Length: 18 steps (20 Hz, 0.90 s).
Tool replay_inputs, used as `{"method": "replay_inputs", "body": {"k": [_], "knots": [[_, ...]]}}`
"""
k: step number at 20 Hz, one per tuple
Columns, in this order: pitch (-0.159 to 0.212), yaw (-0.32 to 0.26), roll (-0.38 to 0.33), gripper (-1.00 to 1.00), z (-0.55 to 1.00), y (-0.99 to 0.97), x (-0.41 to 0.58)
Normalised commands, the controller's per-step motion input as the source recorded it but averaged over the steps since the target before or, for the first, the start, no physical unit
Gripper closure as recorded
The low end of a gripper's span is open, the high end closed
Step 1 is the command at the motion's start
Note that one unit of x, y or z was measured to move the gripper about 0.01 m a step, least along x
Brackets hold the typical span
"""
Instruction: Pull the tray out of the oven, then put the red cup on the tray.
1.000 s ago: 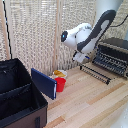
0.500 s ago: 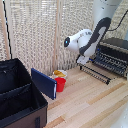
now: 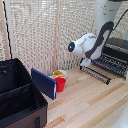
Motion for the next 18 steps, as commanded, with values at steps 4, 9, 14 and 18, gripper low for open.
{"method": "replay_inputs", "body": {"k": [4,9,14,18], "knots": [[0.0,0.138,-0.078,-1.0,-0.04,-0.66,-0.228],[0.0,0.151,-0.012,-1.0,0.0,-0.72,-0.114],[-0.004,0.114,0.045,-1.0,0.07,-0.66,-0.083],[-0.001,0.066,0.146,-1.0,0.11,-0.54,-0.005]]}}
